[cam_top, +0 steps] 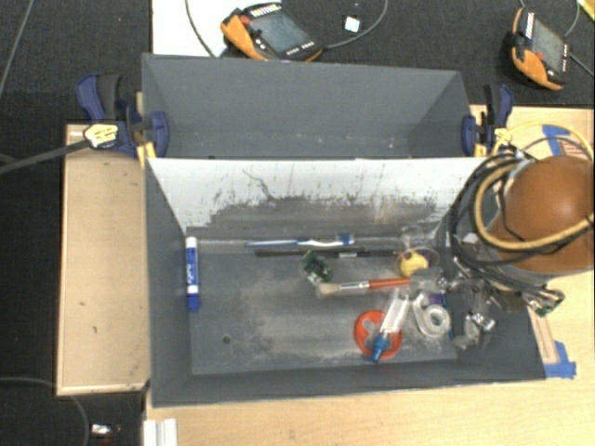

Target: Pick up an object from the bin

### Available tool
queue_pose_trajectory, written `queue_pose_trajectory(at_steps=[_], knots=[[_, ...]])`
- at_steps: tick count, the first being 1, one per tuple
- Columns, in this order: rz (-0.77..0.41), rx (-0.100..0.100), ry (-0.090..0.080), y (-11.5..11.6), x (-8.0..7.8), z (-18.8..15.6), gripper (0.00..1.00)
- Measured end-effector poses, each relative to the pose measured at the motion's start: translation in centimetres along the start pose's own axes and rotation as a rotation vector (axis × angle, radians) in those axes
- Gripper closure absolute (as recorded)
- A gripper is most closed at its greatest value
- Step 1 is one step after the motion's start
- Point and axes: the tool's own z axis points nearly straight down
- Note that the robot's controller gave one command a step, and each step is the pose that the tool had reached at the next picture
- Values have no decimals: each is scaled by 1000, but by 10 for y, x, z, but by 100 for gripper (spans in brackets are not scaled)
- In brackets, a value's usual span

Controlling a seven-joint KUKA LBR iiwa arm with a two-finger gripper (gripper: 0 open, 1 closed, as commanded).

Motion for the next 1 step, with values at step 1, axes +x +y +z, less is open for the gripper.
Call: queue_pose_trajectory(at_steps=[1], knots=[[33, -12, 3, 59, -39, -54, 0]])
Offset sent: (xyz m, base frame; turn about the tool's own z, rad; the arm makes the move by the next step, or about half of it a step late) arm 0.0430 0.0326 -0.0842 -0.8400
